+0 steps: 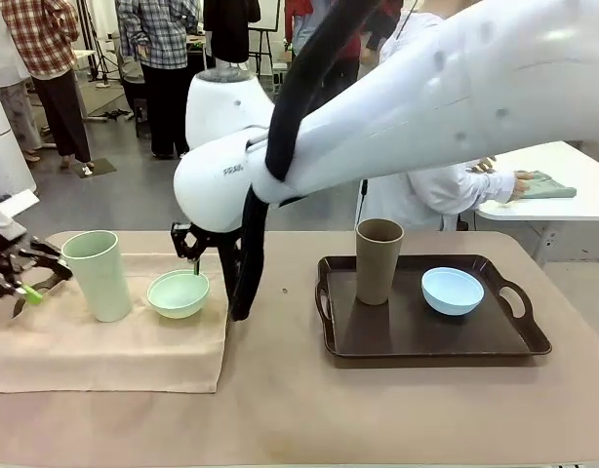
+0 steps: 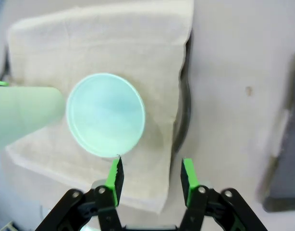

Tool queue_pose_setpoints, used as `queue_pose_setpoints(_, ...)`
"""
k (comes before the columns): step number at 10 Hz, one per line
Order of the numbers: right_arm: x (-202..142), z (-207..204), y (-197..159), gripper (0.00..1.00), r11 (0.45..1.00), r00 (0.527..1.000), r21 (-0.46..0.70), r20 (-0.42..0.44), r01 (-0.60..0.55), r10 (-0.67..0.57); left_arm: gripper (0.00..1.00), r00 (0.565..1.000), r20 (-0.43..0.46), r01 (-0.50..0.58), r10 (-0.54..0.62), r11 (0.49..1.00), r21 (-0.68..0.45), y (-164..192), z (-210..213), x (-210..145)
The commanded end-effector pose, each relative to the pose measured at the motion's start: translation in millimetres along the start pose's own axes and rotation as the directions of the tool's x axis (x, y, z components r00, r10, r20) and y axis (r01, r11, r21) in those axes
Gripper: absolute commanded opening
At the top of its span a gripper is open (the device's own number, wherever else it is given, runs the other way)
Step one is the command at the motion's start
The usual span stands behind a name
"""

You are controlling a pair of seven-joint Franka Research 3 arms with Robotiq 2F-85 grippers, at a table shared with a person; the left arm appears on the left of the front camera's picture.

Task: Set up a tray with a mat and arrange the tableware.
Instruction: Place the Picnic Bowl and Reusable plastic cup back onto the Handle tray in front of the human's position.

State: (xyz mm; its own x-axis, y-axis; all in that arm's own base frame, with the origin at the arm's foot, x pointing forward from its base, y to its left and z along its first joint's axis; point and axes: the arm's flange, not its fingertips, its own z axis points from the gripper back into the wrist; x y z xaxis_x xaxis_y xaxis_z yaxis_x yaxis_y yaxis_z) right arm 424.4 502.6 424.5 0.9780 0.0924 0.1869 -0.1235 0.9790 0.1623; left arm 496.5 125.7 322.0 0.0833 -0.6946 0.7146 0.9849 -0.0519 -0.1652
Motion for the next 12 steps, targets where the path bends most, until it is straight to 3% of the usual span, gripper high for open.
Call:
queue_pose_setpoints(1,-27.5,37.8,-31.1,0.63,0.998,0.999,-0.054,0.033,0.029,-0.028,1.0,0.975,-0.192,-0.104,0.109,0.994,0.038,-33.1,33.3,47.1)
queue_pose_setpoints(3,-42.9,76.6,-50.9,0.63,0.992,0.999,-0.121,0.045,0.027,-0.022,1.0,0.893,-0.333,-0.254,0.301,0.951,0.178,-54.5,56.0,92.5)
queue_pose_setpoints(4,-55.0,96.0,-63.3,0.78,0.988,0.998,-0.141,0.042,0.054,-0.049,1.0,0.854,-0.338,-0.32,0.395,0.912,0.257,-67.1,58.5,121.8)
queue_pose_setpoints(5,-61.3,110.6,-72.4,0.83,0.985,0.997,-0.16,0.034,0.071,-0.067,1.0,0.801,-0.335,-0.391,0.496,0.857,0.335,-72.4,63.0,151.3)
queue_pose_setpoints(6,-67.9,124.5,-82.2,0.98,0.981,0.997,-0.179,0.017,0.08,-0.078,1.0,0.765,-0.335,-0.42,0.55,0.82,0.388,-75.6,59.5,177.8)
queue_pose_setpoints(8,-85.7,150.6,-91.9,1.0,0.968,1.0,-0.25,-0.018,0.001,-0.006,1.0,0.725,-0.376,-0.429,0.578,0.804,0.411,-84.9,39.0,226.4)
queue_pose_setpoints(9,-96.8,163.8,-100.2,1.0,0.962,0.999,-0.269,-0.032,-0.047,0.04,1.0,0.689,-0.387,-0.419,0.613,0.773,0.476,-87.1,22.9,248.2)
queue_pose_setpoints(12,-109.2,180.8,-121.3,1.0,0.969,0.999,-0.244,-0.029,-0.039,0.033,1.0,0.663,-0.371,-0.385,0.65,0.721,0.576,-89.5,-17.0,292.3)
